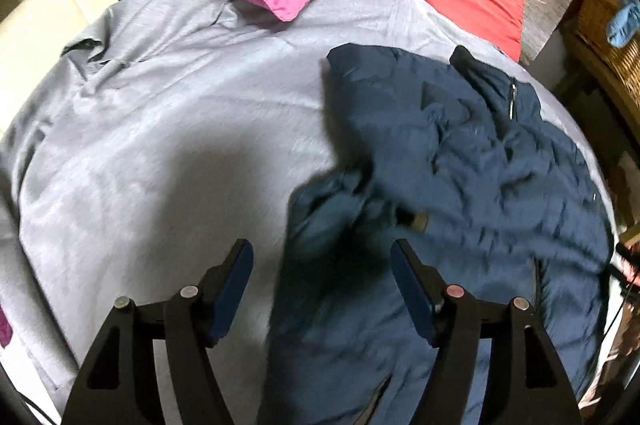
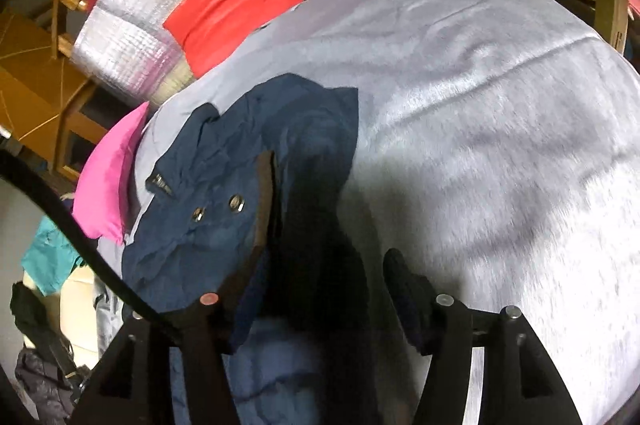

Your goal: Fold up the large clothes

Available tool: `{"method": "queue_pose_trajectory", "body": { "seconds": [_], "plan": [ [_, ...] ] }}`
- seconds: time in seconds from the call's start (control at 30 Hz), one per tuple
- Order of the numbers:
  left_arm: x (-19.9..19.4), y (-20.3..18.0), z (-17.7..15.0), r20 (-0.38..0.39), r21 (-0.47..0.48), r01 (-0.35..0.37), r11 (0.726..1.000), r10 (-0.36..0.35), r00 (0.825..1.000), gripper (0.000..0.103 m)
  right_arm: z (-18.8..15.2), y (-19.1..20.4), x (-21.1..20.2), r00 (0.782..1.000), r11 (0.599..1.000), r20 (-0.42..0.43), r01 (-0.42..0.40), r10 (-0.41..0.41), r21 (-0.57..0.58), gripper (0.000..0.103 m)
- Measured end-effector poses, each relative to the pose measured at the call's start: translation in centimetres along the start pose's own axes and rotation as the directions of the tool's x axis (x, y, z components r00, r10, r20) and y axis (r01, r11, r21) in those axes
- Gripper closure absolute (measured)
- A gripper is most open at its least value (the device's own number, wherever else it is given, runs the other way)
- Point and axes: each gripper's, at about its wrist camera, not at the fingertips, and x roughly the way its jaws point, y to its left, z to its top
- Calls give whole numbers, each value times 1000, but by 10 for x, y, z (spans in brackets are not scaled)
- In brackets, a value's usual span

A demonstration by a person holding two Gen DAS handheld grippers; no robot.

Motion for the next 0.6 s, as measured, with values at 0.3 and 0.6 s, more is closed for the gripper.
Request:
{"method": "queue_pose_trajectory", "body": {
  "seconds": [0.3, 0.6],
  "plan": [
    [-36, 14, -59, 30, 25, 22, 999, -23, 999, 31, -50, -2, -44, 998, 995, 35, -57, 60, -82, 40],
    [-49, 27, -116, -16, 51, 34, 998, -34, 999, 31, -105, -10, -94, 986, 976, 55, -143, 154, -166, 35]
  ]
}}
